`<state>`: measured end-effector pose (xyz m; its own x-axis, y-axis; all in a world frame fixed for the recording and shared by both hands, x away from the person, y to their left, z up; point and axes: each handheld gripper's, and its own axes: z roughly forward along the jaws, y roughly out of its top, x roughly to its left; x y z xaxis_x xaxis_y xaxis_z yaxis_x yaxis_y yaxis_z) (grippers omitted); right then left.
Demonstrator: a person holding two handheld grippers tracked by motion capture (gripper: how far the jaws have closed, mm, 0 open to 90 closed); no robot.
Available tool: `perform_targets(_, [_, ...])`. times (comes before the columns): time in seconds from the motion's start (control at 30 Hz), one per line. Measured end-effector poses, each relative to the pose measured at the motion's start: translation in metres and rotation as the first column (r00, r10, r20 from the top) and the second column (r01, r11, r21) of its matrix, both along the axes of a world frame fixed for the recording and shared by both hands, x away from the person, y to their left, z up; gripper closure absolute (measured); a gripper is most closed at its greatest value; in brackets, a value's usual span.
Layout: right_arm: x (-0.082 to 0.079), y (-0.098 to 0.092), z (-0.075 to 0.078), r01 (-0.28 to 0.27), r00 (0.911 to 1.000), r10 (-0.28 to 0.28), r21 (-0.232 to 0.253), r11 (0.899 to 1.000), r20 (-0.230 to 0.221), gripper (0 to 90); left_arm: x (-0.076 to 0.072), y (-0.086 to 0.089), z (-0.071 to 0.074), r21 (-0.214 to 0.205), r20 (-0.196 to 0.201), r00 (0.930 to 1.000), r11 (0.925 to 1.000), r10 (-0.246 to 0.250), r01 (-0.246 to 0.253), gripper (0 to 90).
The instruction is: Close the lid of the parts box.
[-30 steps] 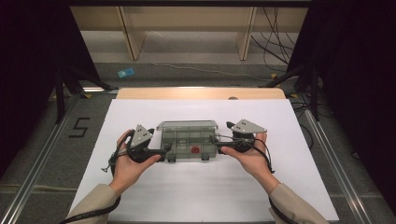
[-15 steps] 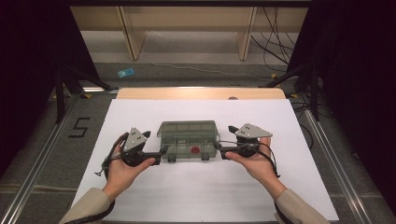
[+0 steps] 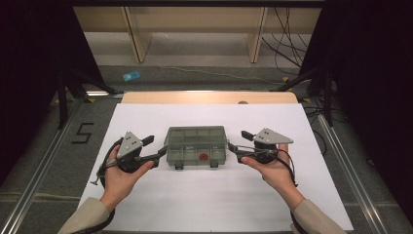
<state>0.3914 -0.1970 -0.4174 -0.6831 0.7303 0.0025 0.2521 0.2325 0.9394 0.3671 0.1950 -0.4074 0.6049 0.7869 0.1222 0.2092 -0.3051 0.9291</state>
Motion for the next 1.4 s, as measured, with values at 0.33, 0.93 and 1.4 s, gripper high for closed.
perform_targets(0.33, [0.005,-0.001,0.003,-0.004,1.0,0.004,0.009,1.0,0.002,76.9,0.012,0.001,0.008,0.122,0.041,0.9991,0.9924,0.009,-0.014,82.0])
perform_targets(0.93, [0.011,0.013,0.006,-0.01,0.9999,0.01,-0.033,0.999,-0.002,90.0,0.025,-0.007,-0.001,0.189,0.003,0.9996,0.9815,0.029,-0.029,90.0])
perform_targets(1.4, [0.015,0.026,0.003,-0.02,0.9989,0.018,-0.062,0.998,-0.043,90.0,0.031,-0.013,-0.005,0.211,-0.016,0.9995,0.9773,0.026,-0.022,90.0])
